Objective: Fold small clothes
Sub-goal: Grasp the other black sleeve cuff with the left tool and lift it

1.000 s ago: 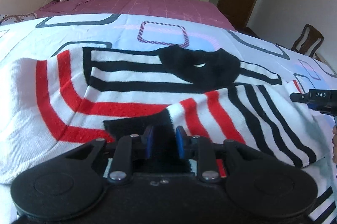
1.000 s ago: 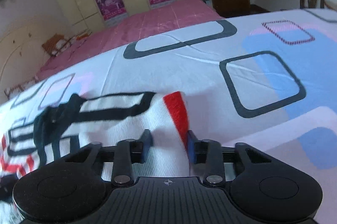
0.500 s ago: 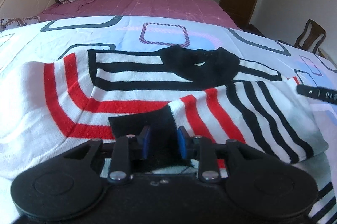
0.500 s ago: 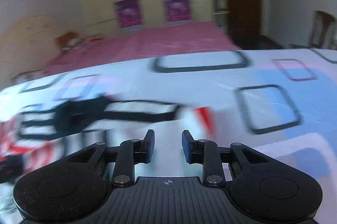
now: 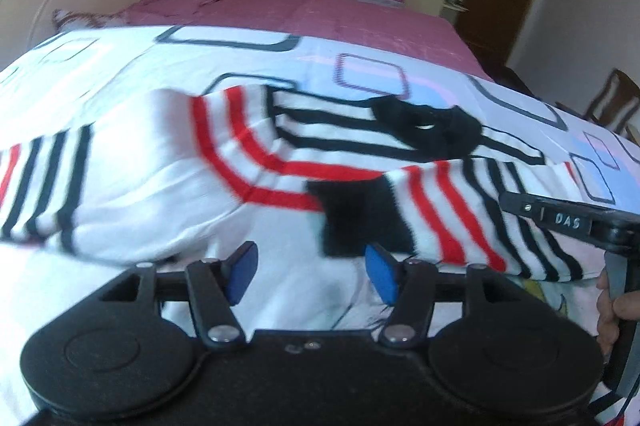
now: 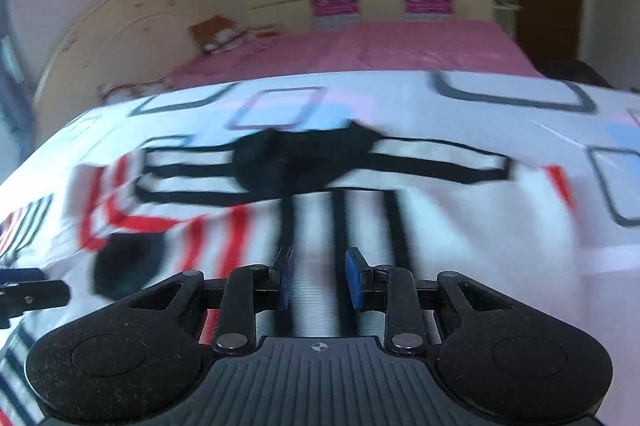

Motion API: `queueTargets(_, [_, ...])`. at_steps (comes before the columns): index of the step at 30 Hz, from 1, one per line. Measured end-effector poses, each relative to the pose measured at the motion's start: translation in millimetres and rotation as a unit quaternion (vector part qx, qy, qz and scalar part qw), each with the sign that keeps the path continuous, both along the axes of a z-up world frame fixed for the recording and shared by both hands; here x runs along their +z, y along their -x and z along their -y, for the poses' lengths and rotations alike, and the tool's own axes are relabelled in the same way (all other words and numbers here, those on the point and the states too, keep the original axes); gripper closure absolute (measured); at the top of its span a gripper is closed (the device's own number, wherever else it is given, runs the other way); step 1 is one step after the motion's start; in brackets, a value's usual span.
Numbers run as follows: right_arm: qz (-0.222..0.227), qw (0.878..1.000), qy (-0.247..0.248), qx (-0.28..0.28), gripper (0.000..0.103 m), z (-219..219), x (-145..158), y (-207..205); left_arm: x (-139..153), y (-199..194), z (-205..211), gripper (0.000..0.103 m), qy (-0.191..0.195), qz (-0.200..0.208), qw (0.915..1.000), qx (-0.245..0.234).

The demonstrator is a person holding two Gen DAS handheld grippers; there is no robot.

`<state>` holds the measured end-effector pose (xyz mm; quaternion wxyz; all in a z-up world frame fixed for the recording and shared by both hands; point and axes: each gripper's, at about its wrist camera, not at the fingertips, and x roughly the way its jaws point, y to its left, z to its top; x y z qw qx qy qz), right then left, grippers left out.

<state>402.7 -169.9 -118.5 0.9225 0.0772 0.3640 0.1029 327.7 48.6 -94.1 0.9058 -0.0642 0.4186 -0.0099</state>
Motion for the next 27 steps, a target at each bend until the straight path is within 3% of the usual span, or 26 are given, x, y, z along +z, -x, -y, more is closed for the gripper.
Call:
queueTargets(7, [-0.011,0.999,-0.003,0.031,0.075,-59.0,-6.4,-10.3,-3.2,20.0,-39.9,0.043,0.007,-0.006,0.9993,0.035])
queueTargets(10, [-0.02,0.999,0.039,0.033,0.075,-78.7,-14.1,-15.2,-7.4,20.9,-56.8,0.043,0.019,-0.007,0.999,0.04])
queueTargets(14, [-0.004,1.0,0.011,0.021,0.075,-98.3,-4.8,-16.6,-11.5,23.9,-91.6,0.041,0.037,-0.011,0.9977,0.055])
queueTargets(18, [-0.008,0.998,0.049,0.029,0.075,-135.0,-20.2,-18.5,-18.2,26.5,-139.2,0.041,0.04,-0.018,0.9949,0.09])
queueTargets(20, [0.001,0.997,0.078,0.029,0.075,-145.5,-20.5,-19.1,-22.1,29.2,-167.8,0.041,0.048,-0.022,0.9918,0.116])
queueTargets(24, [-0.001,0.999,0.033,0.006,0.075,-140.9,-13.7,-24.3,-27.4,35.0,-225.6,0.041,0.064,-0.024,0.9824,0.174])
queueTargets(27, [-0.007,0.999,0.05,-0.003,0.075,-146.8,-23.2,-25.9,-30.4,36.4,-260.0,0.041,0.078,-0.019,0.9747,0.209])
